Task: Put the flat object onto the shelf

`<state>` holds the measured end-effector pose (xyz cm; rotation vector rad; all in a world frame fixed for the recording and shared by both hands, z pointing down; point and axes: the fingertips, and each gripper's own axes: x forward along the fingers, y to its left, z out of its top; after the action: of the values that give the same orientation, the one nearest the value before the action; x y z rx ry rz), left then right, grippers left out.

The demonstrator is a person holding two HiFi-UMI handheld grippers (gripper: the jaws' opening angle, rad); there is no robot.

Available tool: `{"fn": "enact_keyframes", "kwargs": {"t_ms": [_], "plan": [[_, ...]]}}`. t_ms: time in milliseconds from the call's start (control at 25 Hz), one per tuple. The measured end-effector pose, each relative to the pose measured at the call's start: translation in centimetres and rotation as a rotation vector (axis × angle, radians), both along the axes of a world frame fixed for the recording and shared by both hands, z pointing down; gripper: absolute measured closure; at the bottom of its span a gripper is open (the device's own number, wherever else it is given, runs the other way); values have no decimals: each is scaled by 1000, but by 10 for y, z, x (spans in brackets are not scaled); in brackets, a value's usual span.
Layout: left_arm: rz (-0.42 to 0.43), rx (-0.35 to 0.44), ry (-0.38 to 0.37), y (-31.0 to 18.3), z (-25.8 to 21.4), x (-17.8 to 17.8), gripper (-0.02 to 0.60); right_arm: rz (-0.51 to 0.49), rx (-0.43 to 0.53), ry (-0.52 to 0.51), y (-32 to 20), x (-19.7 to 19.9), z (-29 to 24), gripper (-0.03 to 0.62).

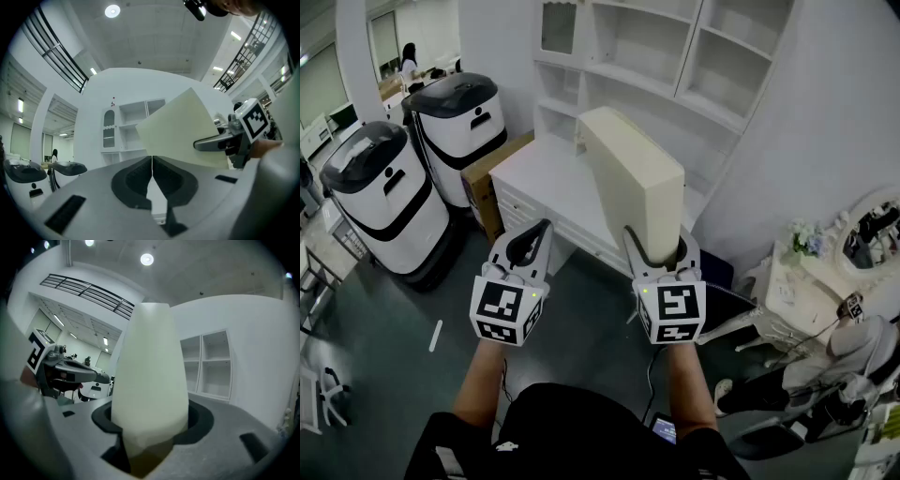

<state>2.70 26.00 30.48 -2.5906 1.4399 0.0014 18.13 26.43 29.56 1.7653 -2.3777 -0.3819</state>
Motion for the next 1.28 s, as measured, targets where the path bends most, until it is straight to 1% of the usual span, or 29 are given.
{"fn": "enact_keyframes", "kwargs": {"t_ms": [160, 400, 680, 1280], "plan": [[-2, 3, -5, 1, 3, 2, 574, 1, 6, 0, 1, 2, 1, 336], [-9, 0, -8, 4, 7, 3, 574, -26, 23, -67, 6, 4, -2, 336], [-12, 2, -5, 11, 7, 7, 574, -35, 31, -92, 11, 8, -2, 341], [-25, -15, 21, 13, 13, 13, 574, -65, 17, -84, 11, 11, 4, 347]]}}
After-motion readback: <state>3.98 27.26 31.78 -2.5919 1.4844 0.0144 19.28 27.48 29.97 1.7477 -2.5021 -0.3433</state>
